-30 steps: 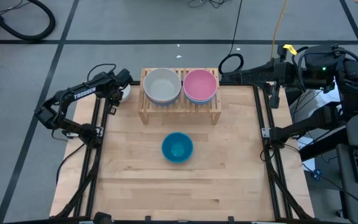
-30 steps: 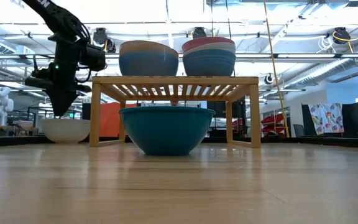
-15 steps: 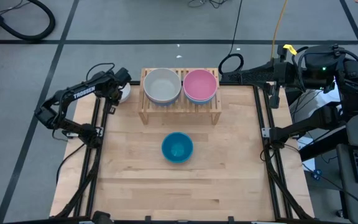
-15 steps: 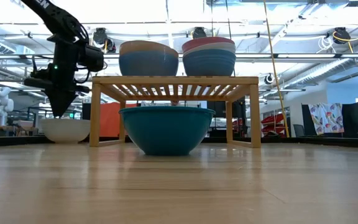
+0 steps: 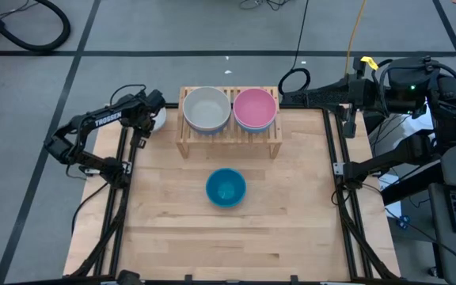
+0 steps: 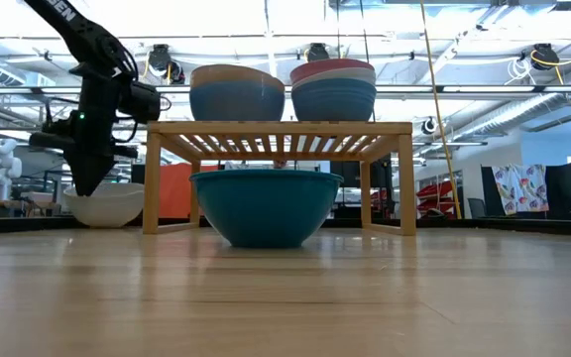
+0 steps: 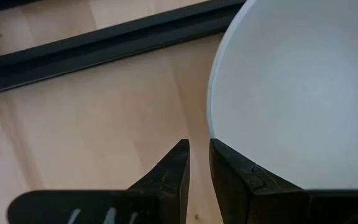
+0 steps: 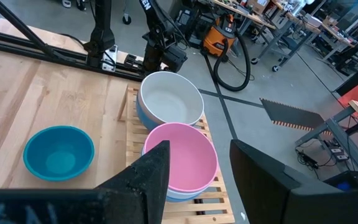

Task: Place and stack bowls onto a shelf
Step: Stack the white bowl on top of the pink bowl on the shelf

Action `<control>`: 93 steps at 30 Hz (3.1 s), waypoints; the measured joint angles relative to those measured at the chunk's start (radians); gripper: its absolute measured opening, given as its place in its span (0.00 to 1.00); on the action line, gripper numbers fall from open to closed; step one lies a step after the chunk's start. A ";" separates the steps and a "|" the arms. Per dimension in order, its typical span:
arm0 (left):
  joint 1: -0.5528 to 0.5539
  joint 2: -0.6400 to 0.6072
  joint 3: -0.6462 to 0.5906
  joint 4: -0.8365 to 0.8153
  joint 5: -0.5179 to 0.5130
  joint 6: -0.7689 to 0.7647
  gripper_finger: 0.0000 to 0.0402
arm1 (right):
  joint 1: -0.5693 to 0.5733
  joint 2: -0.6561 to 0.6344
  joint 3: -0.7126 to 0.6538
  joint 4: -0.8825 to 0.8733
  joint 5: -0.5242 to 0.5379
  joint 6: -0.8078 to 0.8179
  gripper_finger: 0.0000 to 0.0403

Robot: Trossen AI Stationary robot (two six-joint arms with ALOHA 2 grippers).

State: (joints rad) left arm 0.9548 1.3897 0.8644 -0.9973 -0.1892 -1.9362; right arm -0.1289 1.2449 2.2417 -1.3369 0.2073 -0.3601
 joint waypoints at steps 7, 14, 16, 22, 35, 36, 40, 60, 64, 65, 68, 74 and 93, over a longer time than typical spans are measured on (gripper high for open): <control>0.009 0.000 -0.007 0.026 -0.030 0.073 0.16 | 0.000 0.004 0.000 0.000 0.000 -0.020 0.40; 0.014 0.000 -0.007 0.035 -0.047 0.085 0.16 | 0.000 0.011 0.000 0.000 0.000 -0.020 0.40; 0.014 0.000 -0.007 0.041 -0.048 0.096 0.16 | 0.000 0.011 0.000 0.000 0.000 -0.021 0.40; 0.014 -0.014 -0.007 0.148 -0.050 0.279 0.16 | 0.000 0.013 0.000 0.000 0.000 -0.023 0.40; 0.051 -0.082 -0.007 0.229 -0.080 0.721 0.16 | 0.000 0.012 0.000 0.000 0.000 -0.027 0.40; 0.058 -0.082 -0.007 0.217 -0.075 0.732 0.16 | 0.000 0.012 0.000 0.000 0.000 -0.027 0.40; 0.078 -0.082 -0.007 0.201 -0.019 0.822 0.16 | 0.000 0.012 0.000 0.000 0.000 -0.022 0.40; -0.042 -0.081 -0.006 -0.040 0.063 1.578 0.16 | 0.000 0.046 0.000 0.045 0.000 -0.027 0.40; -0.130 -0.081 -0.006 -0.036 0.037 1.737 0.16 | 0.000 0.054 -0.009 0.047 0.000 -0.031 0.40; -0.149 -0.081 -0.006 -0.030 0.012 1.772 0.16 | 0.000 0.054 -0.015 0.047 0.001 -0.035 0.40; -0.179 -0.081 -0.006 0.016 -0.088 1.792 0.16 | 0.000 0.054 -0.041 0.049 0.001 -0.045 0.40; -0.174 -0.081 -0.006 0.132 -0.156 1.791 0.16 | 0.000 0.055 -0.115 0.080 0.001 -0.046 0.40; -0.084 -0.033 -0.006 0.109 -0.144 1.945 0.16 | 0.000 0.021 -0.151 0.161 0.002 -0.046 0.40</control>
State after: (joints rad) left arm 0.8706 1.3566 0.8581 -0.8884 -0.3336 0.0093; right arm -0.1291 1.2660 2.0911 -1.1762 0.2089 -0.4057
